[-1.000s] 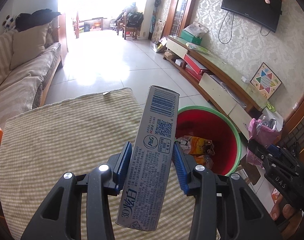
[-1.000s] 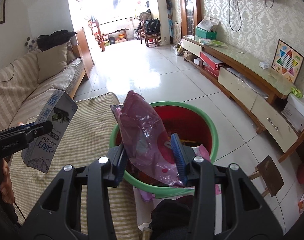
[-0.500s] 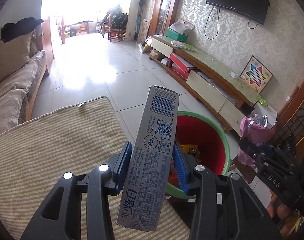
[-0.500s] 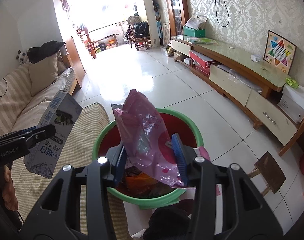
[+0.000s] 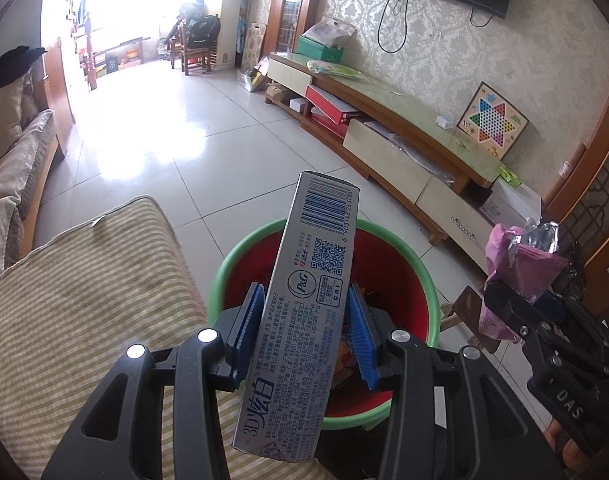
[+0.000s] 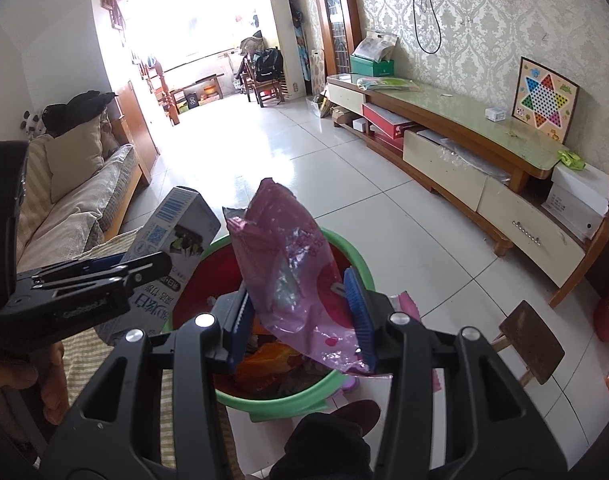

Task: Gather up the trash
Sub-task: 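Open both tools to drop the carton and pink bag into the bin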

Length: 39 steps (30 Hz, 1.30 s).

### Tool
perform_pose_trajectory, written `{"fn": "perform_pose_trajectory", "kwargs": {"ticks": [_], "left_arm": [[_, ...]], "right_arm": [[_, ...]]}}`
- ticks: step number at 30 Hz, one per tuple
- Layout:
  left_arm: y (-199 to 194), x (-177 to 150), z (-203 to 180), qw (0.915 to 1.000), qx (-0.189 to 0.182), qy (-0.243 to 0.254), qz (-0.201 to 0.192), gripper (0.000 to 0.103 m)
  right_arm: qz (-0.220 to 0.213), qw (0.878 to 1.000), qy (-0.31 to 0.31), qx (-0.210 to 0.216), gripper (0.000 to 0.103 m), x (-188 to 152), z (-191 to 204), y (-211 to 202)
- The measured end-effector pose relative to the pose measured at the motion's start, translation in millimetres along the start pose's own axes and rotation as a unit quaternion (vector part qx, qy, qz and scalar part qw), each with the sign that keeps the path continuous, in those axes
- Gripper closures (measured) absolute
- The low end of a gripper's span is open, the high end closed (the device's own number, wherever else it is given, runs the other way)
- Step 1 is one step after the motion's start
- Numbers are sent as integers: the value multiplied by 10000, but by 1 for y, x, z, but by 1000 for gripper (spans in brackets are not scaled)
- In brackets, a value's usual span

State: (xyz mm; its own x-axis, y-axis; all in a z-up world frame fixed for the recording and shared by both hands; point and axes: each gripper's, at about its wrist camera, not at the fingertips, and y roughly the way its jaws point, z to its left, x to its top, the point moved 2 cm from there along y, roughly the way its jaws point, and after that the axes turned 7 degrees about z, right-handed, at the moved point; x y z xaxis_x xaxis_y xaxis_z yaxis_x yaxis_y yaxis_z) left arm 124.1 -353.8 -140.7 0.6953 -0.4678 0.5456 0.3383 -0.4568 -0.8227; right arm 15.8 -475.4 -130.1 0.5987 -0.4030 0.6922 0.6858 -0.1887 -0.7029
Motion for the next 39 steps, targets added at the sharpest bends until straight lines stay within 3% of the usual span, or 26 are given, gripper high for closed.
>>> {"fn": "perform_pose_trajectory", "kwargs": {"ticks": [5, 8, 20, 39], "left_arm": [[9, 9, -6, 10000, 21, 4, -5, 62], [8, 13, -6, 10000, 25, 4, -23, 50], [-15, 5, -2, 9997, 91, -19, -213, 32], [-47, -16, 45, 9981, 269, -469, -300, 22]], "right_arm": [[56, 9999, 118, -25, 60, -3, -8, 4], [82, 9998, 162, -17, 60, -5, -11, 7], [285, 9994, 174, 39, 60, -7, -6, 23], [743, 9971, -82, 116, 58, 8, 18, 80]]}}
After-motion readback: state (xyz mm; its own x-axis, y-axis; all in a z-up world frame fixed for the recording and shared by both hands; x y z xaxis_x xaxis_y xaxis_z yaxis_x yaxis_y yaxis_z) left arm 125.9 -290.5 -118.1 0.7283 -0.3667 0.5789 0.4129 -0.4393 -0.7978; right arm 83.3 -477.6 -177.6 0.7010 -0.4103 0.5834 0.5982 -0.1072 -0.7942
